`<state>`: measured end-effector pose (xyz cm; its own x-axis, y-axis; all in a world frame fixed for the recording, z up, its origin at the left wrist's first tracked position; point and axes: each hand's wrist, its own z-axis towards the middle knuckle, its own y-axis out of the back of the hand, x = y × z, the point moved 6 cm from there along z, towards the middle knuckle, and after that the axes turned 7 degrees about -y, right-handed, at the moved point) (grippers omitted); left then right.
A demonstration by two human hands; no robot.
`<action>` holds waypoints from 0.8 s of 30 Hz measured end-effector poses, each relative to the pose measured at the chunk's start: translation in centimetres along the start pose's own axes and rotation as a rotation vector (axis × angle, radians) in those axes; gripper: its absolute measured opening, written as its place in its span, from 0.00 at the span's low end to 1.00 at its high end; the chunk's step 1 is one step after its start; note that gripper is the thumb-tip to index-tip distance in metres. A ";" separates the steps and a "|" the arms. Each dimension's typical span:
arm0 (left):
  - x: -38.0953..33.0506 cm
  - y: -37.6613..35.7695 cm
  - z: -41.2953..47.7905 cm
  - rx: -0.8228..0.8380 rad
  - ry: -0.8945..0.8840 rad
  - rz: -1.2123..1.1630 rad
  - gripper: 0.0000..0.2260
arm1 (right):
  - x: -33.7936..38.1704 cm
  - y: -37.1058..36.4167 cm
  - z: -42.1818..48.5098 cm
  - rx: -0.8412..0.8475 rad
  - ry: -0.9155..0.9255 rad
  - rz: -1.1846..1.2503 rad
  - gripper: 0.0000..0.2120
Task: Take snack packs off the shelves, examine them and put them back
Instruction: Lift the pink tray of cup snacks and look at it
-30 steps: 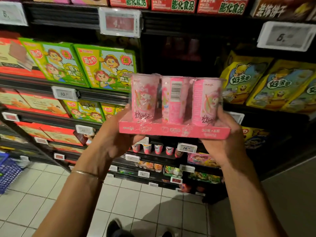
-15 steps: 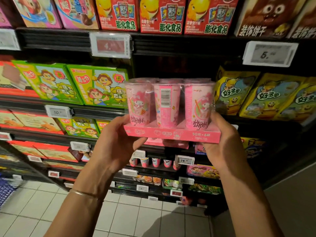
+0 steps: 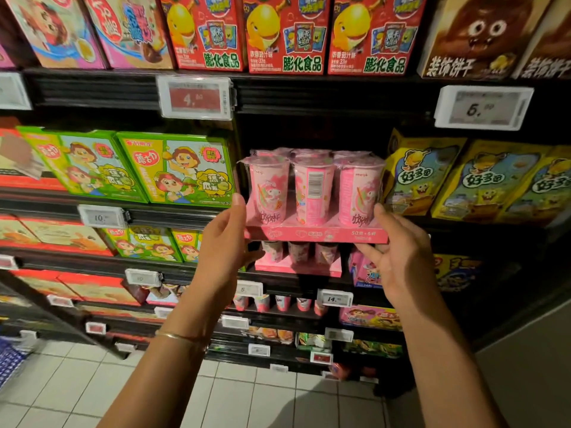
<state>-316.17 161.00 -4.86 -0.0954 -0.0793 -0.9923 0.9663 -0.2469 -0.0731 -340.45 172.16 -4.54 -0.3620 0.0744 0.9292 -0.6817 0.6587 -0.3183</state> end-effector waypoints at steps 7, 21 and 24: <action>0.3 1.0 0.2 -0.161 -0.243 0.474 0.22 | 0.7 -0.1 0.6 -0.117 0.208 -0.309 0.16; -0.2 0.7 1.8 -0.250 -0.306 0.581 0.22 | 0.7 -0.6 0.8 -0.113 0.261 -0.466 0.14; -0.2 0.5 1.8 -0.249 -0.299 0.616 0.20 | 0.6 -0.5 1.2 -0.109 0.241 -0.437 0.13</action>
<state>-316.13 159.14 -4.56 0.4568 -0.4022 -0.7935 0.8879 0.1519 0.4342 -341.10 170.96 -4.10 0.1080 -0.0634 0.9921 -0.6619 0.7400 0.1194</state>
